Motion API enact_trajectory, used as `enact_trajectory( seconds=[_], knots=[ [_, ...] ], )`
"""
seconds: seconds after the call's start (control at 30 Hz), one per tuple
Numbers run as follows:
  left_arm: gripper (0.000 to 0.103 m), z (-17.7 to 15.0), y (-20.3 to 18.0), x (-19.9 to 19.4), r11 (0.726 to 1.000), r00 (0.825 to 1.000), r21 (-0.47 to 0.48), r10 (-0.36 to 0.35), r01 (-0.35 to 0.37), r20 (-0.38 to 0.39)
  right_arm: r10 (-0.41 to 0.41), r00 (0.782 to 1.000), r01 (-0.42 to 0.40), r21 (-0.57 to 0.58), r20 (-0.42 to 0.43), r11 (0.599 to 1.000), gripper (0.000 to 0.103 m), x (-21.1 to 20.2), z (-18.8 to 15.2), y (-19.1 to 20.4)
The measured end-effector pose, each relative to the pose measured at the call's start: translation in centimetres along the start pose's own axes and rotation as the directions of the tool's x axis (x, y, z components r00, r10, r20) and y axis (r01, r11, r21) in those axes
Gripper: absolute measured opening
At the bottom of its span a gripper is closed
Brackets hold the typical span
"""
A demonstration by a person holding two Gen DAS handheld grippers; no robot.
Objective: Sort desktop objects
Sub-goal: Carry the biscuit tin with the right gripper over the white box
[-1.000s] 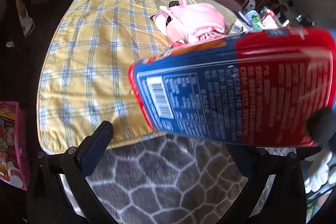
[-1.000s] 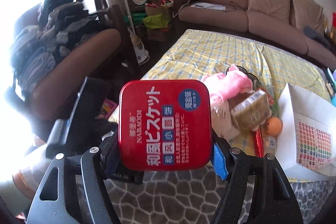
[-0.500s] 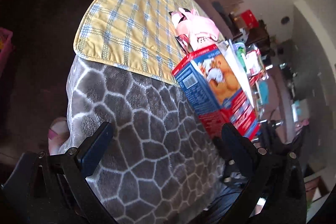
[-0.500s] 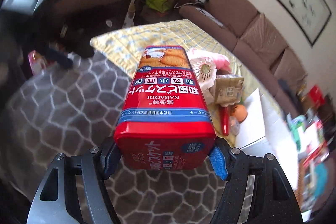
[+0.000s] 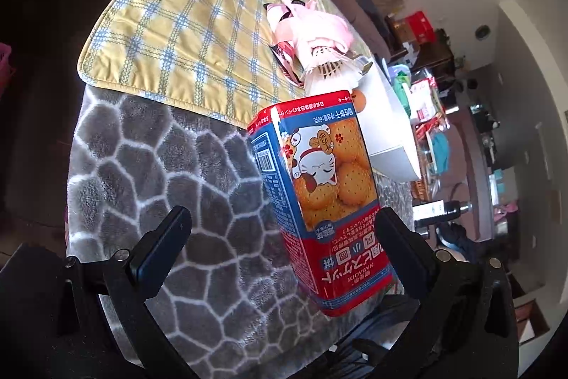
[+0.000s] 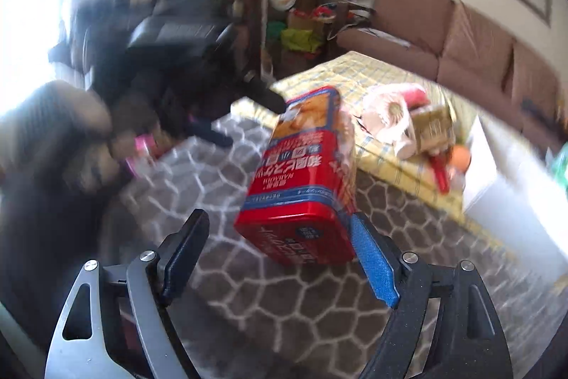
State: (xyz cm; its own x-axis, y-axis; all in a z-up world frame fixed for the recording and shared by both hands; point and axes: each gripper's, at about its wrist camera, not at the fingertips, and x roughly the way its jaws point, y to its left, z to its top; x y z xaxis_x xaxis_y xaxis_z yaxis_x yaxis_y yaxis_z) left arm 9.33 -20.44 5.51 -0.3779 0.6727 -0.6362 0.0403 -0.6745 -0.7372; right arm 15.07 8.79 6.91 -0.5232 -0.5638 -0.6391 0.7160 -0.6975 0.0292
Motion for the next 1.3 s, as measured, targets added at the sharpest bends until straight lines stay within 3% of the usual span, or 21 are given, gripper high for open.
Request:
enact_trajectory(
  seconds=[0.23,0.4,0.53,0.63,0.97,1.03,1.2,1.3],
  knots=[
    [0.103,-0.7,-0.2,-0.8,1.0,1.0,-0.009,0.015,-0.015,0.013,0.024,0.999,-0.022,-0.051,0.036,0.998,0.08,0.4,0.2,3.2],
    [0.103,-1.1,0.5,-2.0,0.999,0.999,-0.02,0.03,-0.029,0.027,0.1,0.995,-0.099,-0.037,0.024,0.994,0.076,1.0,0.5,4.8],
    [0.103,-0.5,1.2,-2.0,0.998,0.998,-0.019,0.054,-0.053,0.02,-0.008,0.999,0.005,0.066,0.042,0.998,0.079,0.9,0.9,3.5],
    [0.103,0.2,1.4,-1.8,0.998,0.998,-0.023,0.058,-0.057,0.015,-0.017,1.0,0.014,0.136,0.022,0.991,0.079,1.6,1.3,2.8],
    [0.103,1.4,1.2,-0.8,0.999,0.999,-0.035,0.035,-0.035,0.008,-0.118,0.993,0.119,0.065,-0.026,0.991,0.082,6.2,1.4,5.0],
    [0.103,1.4,1.2,-0.5,0.999,0.999,-0.034,0.033,-0.033,0.002,-0.129,0.99,0.133,0.067,-0.054,0.989,0.076,7.1,1.4,4.8],
    [0.103,1.5,1.7,0.6,0.997,1.0,-0.071,0.007,-0.009,-0.018,-0.018,1.0,0.018,0.178,-0.002,0.984,0.074,5.1,1.7,2.8],
    [0.102,1.3,2.2,1.5,0.992,0.998,-0.116,-0.059,0.055,-0.033,0.008,1.0,-0.01,0.207,0.009,0.978,0.074,3.5,1.9,2.0]
  ],
)
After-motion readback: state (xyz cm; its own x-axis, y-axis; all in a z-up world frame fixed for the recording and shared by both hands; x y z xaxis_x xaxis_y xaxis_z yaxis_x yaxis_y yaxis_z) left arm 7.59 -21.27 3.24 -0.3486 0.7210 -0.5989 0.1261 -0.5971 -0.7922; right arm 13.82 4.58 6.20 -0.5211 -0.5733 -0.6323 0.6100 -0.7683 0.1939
